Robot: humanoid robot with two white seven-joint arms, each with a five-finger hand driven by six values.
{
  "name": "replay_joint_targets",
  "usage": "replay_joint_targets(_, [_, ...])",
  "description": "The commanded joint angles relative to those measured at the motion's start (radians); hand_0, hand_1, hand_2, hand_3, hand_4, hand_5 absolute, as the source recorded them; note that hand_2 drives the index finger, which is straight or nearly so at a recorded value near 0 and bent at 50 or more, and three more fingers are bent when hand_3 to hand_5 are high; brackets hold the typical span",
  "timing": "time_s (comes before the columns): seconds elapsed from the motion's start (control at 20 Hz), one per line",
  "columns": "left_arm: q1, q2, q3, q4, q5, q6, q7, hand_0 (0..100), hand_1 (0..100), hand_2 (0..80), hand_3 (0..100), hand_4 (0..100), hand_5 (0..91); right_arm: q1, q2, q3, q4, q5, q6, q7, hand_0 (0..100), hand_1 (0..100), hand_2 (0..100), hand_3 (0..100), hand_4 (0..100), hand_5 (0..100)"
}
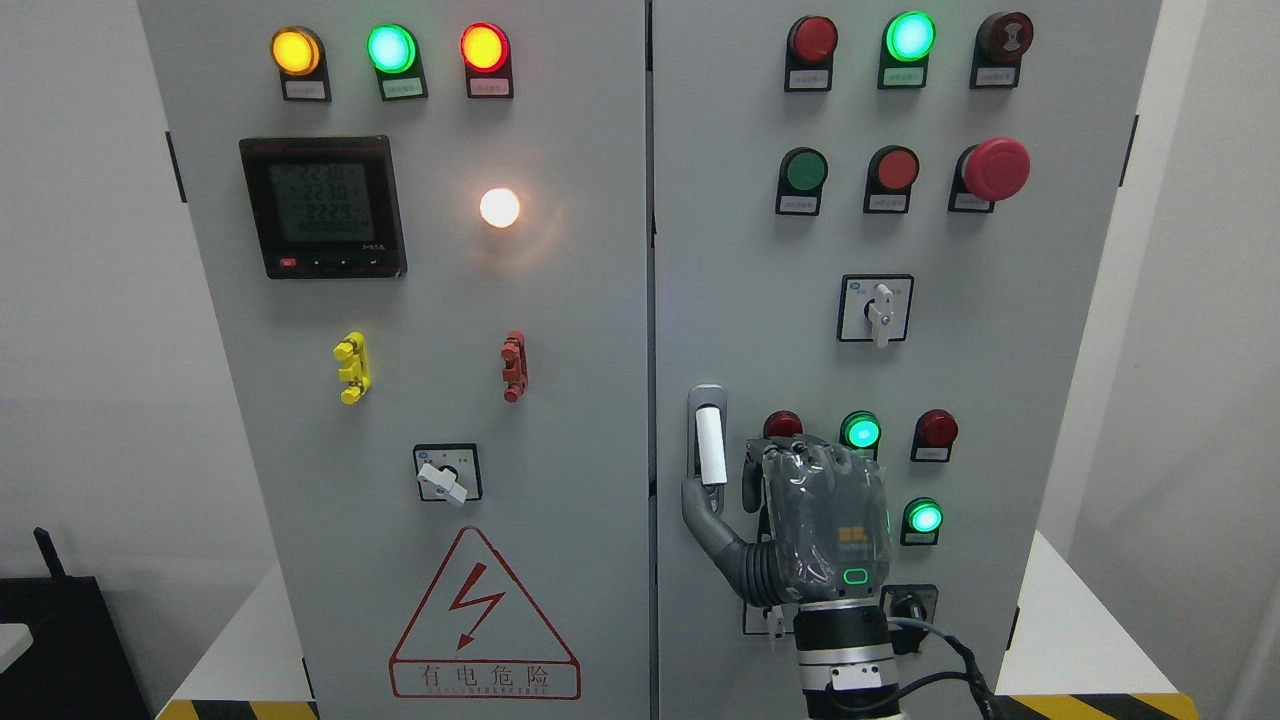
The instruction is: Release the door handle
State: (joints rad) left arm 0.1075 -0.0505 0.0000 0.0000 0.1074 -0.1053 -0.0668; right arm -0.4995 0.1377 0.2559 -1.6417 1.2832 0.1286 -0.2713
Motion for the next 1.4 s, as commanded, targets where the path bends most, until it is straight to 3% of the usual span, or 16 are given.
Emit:
replay_joint_targets(0.0, [0.000,0.000,-0.014,0.020,0.000,-0.001,-0.001,12,39,0.0,0,0,0.0,-0.001,0.005,-0.006,0.002,-0.001,0.002,-0.002,42,49,90,100,93,100])
replay_joint_targets(1.35, [0.000,0.000,-0.014,0.020,0.000,-0.001,-0.001,12,39,0.0,0,0,0.0,0.012,0.008,-0.049,-0.023,-0.002,0.000,-0.012,43,51,91,100,94,100])
